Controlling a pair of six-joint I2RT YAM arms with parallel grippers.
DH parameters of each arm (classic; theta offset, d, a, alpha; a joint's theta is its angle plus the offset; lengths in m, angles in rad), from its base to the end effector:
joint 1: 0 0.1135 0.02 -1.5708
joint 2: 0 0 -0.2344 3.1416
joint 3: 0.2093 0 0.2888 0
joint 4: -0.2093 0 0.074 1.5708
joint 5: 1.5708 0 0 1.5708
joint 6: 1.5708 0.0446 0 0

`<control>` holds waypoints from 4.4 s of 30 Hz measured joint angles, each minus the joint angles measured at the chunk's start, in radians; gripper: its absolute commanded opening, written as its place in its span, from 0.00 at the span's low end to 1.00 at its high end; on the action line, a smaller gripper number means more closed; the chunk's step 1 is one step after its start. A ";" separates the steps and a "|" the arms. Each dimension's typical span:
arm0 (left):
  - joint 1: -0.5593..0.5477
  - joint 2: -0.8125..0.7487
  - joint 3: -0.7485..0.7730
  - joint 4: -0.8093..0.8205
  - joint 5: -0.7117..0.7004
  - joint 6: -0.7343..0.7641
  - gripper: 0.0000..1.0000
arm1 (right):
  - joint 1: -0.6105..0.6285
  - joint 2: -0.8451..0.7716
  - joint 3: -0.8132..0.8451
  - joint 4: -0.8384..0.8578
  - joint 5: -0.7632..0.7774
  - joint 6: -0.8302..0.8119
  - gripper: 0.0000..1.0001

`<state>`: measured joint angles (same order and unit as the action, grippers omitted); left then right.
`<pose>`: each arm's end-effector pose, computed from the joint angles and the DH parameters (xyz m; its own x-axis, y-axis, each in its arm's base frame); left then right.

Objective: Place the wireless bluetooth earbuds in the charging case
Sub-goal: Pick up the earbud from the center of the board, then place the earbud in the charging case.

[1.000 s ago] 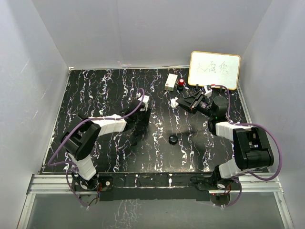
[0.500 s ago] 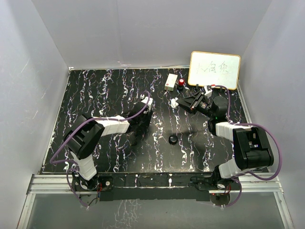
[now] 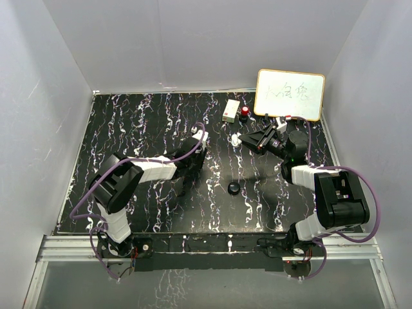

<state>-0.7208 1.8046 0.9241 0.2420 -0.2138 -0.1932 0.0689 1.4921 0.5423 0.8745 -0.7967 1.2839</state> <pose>0.3029 -0.2535 0.0918 -0.5387 0.2235 -0.8123 0.4214 0.9064 -0.0301 0.3167 0.0538 0.1444 -0.7497 0.6204 -0.2306 -0.1429 0.1884 0.9716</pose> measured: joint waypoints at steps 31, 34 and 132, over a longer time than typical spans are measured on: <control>-0.008 -0.014 -0.023 0.014 -0.004 -0.019 0.22 | -0.001 0.002 0.000 0.015 0.000 0.000 0.00; -0.008 -0.014 -0.023 0.014 -0.004 -0.019 0.15 | -0.003 0.002 -0.001 0.016 0.000 0.000 0.00; -0.087 -0.080 -0.035 0.674 0.254 1.040 0.00 | 0.050 0.148 0.175 -0.200 -0.020 0.195 0.00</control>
<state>-0.8074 1.7245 0.8886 0.9157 0.0399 0.8467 0.1188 1.6402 0.7170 0.6743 -0.8169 1.4784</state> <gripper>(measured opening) 0.166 0.219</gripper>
